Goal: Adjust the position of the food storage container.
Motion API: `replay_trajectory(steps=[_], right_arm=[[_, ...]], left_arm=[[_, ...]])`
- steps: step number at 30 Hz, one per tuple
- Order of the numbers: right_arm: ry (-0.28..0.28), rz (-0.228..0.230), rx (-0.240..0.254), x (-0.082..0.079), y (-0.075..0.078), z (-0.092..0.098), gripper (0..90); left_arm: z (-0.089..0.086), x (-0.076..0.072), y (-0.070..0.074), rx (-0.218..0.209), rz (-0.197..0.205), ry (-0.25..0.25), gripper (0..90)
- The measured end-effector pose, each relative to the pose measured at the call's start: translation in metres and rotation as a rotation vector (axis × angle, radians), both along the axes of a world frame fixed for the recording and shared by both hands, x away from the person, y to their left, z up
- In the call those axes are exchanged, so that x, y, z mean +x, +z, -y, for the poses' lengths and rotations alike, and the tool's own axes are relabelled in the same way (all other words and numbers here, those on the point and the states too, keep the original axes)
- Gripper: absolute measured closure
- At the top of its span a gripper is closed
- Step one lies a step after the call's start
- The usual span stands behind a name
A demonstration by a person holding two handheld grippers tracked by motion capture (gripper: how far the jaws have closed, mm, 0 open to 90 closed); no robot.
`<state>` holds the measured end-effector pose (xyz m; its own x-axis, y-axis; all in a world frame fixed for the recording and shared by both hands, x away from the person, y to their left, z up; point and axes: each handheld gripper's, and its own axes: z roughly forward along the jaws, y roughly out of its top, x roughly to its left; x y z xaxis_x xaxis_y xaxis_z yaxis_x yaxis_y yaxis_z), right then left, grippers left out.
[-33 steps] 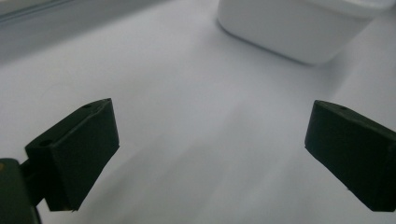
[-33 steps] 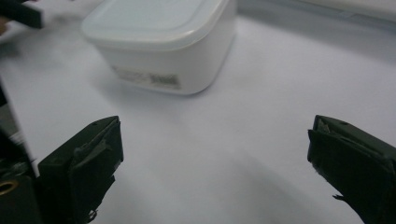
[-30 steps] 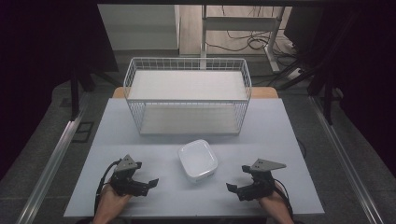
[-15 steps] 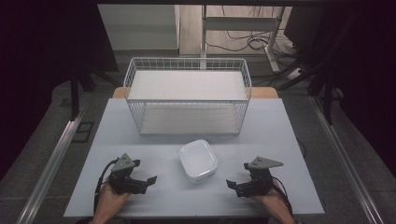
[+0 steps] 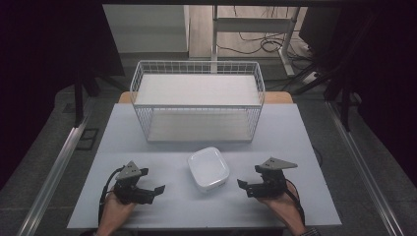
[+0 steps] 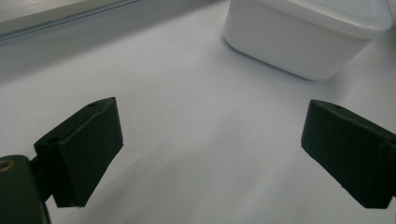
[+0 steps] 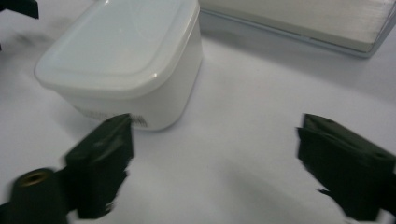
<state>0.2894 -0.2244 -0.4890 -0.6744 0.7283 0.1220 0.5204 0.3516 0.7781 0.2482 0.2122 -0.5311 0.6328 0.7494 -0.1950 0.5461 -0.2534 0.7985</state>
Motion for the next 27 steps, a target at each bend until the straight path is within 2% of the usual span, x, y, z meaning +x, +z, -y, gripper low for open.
replay_trajectory(steps=[3, 4, 5, 6, 7, 8, 9, 12, 16, 17, 18, 21, 27], right_arm=[[0.005, -0.006, 0.008, 0.004, 0.006, -0.001, 41.8], [0.010, -0.013, 0.012, 0.008, 0.009, -0.003, 54.8], [0.014, -0.021, 0.014, 0.010, 0.010, -0.004, 60.0], [0.014, -0.021, 0.014, 0.010, 0.010, -0.004, 60.0], [0.031, -0.032, 0.022, 0.017, 0.012, -0.008, 71.5], [0.033, -0.036, 0.023, 0.021, 0.013, -0.010, 75.3], [0.033, -0.036, 0.023, 0.021, 0.013, -0.010, 75.3], [0.038, -0.042, 0.024, 0.037, 0.017, -0.020, 87.6], [0.032, -0.064, 0.029, 0.062, 0.017, -0.039, 89.3], [0.025, -0.069, 0.028, 0.074, 0.015, -0.050, 89.3], [0.025, -0.069, 0.028, 0.074, 0.015, -0.050, 89.3], [0.017, -0.079, 0.004, 0.092, 0.008, -0.071, 89.3], [0.031, -0.077, -0.026, 0.100, 0.003, -0.091, 89.2]], left_arm=[[-0.002, 0.000, 0.000, -0.009, 0.000, 0.009, 5.2], [-0.002, 0.000, 0.000, -0.009, -0.001, 0.010, 5.4], [-0.001, 0.000, 0.000, -0.005, -0.001, 0.010, 5.4], [-0.001, 0.000, 0.000, 0.000, -0.001, 0.010, 5.4], [0.000, 0.000, 0.000, 0.004, -0.003, 0.008, 5.5], [0.000, 0.000, 0.000, 0.009, -0.004, 0.008, 5.6], [0.000, 0.000, 0.000, 0.009, -0.004, 0.008, 5.6], [0.000, 0.000, -0.001, 0.010, -0.008, 0.012, 5.8], [-0.002, 0.000, 0.000, 0.010, -0.012, 0.018, 6.2], [-0.002, 0.000, 0.000, 0.010, -0.012, 0.019, 6.3], [-0.002, 0.000, 0.000, 0.011, -0.013, 0.020, 6.3], [-0.002, 0.000, -0.001, 0.015, -0.017, 0.024, 6.5], [-0.005, 0.001, 0.000, 0.016, -0.016, 0.038, 6.6]])
